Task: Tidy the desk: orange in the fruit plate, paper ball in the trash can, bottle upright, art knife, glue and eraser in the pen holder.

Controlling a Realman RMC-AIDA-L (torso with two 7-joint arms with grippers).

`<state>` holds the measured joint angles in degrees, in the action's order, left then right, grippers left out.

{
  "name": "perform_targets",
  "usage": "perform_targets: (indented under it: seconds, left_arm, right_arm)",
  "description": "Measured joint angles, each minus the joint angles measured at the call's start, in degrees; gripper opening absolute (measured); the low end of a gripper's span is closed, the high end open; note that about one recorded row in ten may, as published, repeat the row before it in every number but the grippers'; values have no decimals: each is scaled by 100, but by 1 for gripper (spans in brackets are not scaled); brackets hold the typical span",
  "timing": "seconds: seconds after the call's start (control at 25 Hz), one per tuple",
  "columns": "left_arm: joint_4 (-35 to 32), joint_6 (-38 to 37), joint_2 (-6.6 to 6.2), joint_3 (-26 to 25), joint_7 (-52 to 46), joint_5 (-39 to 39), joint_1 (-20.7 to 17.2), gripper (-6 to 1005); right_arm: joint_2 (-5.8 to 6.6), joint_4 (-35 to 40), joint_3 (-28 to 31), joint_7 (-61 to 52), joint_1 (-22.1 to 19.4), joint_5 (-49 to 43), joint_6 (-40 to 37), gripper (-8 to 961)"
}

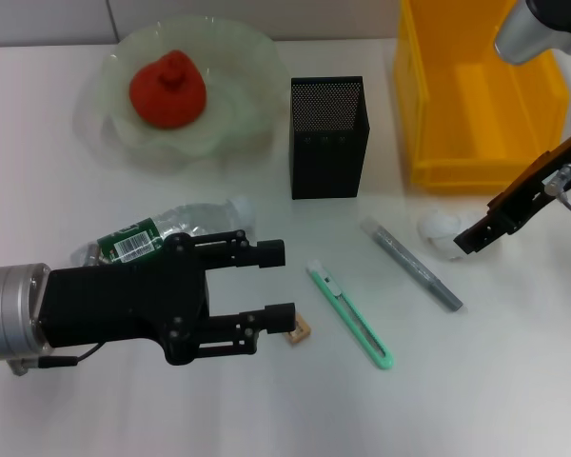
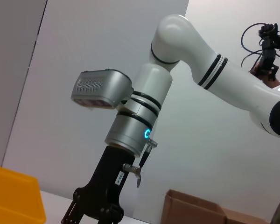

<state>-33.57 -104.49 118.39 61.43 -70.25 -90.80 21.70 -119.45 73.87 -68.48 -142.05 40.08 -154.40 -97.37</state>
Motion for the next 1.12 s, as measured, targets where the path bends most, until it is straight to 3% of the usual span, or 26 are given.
perform_targets:
  seconds: [0.56,1.12]
  left_arm:
    - [-1,65,0,-11,37,0,27,677]
    - [-1,209,7,24,38,2,90,676]
  right_arm:
    - [8,-747,-129,-28,-26,15,963,732]
    - [-5,-1033,-670,-101,-83,95,1603,695]
